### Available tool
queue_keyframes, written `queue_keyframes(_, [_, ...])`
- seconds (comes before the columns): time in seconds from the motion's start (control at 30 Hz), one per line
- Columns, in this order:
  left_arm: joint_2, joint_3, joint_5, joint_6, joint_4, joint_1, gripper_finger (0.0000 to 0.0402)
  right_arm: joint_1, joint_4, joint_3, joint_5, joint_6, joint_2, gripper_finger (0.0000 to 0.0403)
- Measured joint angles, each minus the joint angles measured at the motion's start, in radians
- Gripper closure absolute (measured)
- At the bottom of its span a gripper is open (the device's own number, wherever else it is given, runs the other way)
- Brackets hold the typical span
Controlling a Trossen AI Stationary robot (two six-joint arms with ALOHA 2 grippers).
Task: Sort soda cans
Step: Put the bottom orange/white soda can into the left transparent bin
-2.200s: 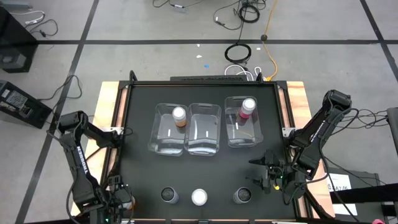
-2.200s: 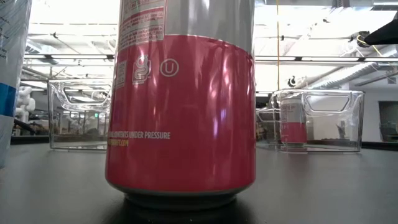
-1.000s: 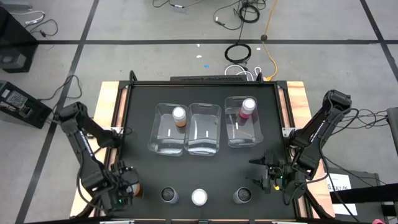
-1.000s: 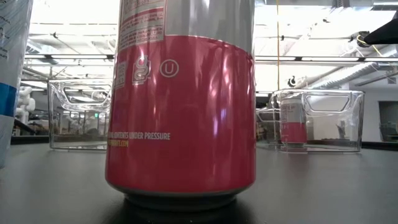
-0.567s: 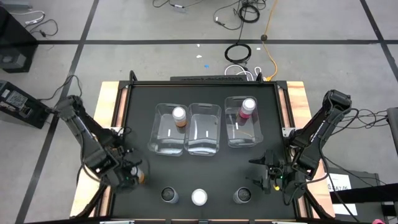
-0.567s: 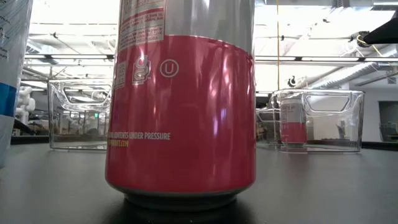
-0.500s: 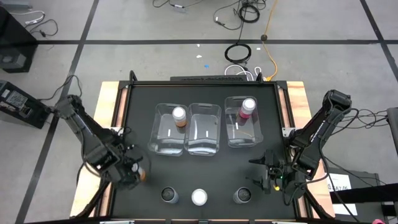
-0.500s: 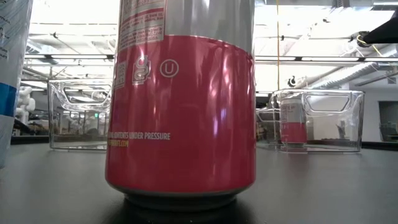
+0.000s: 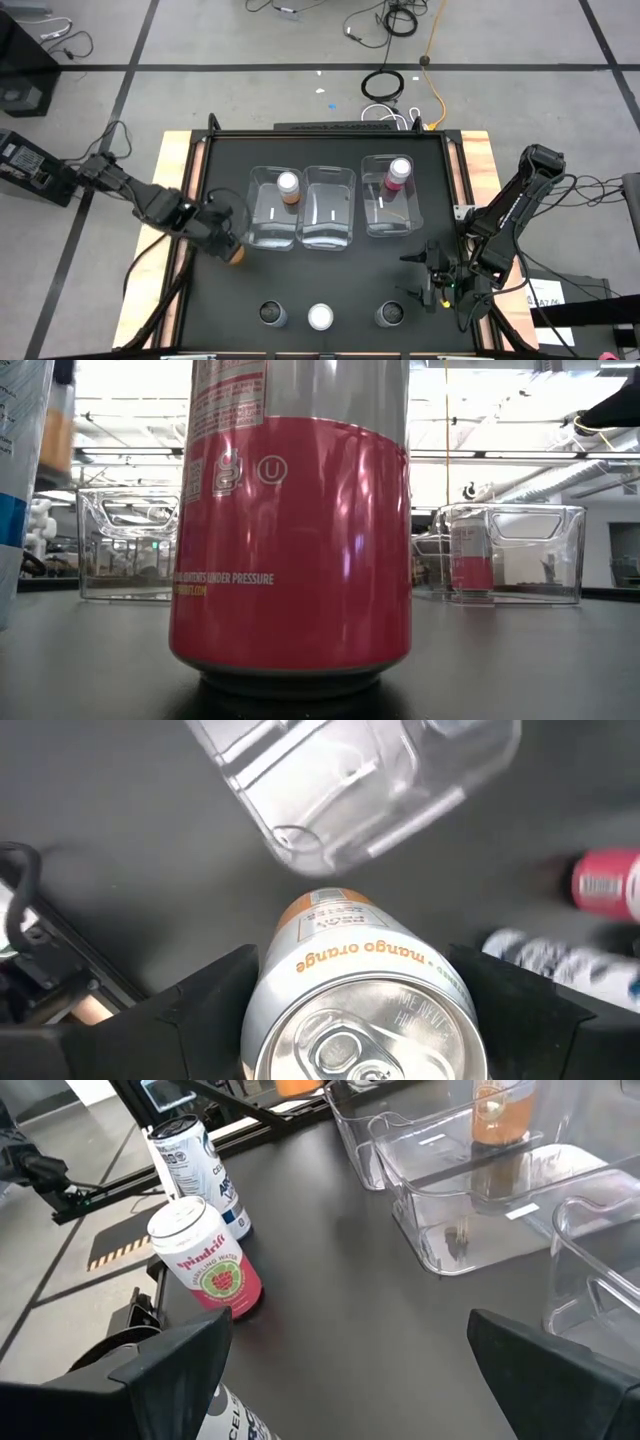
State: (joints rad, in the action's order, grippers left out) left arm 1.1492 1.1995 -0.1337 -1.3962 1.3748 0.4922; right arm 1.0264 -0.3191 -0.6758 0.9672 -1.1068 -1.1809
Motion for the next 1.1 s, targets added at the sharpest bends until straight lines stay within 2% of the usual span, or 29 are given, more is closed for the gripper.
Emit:
queue_keyframes(0.37, [-0.019,0.008,0.006,0.129,-0.022,-0.222,0.0082,0.0,0.0,0.0,0.0,0.03,0.0,0.0007])
queue_keyframes(0.63, [-0.019,0.102,0.002,0.174,-0.056,-0.252,0.0082,0.0,0.0,0.0,-0.004,0.052,0.0,0.0007])
queue_keyframes(0.83, [-0.013,0.124,-0.098,0.185,-0.056,-0.294,0.0082,0.0,0.0,0.0,-0.002,0.067,0.0,0.0007])
queue_keyframes(1.1, [0.094,0.124,-0.111,0.361,-0.07,-0.427,0.0082,0.0,0.0,0.0,0.0,0.068,0.0,0.0007])
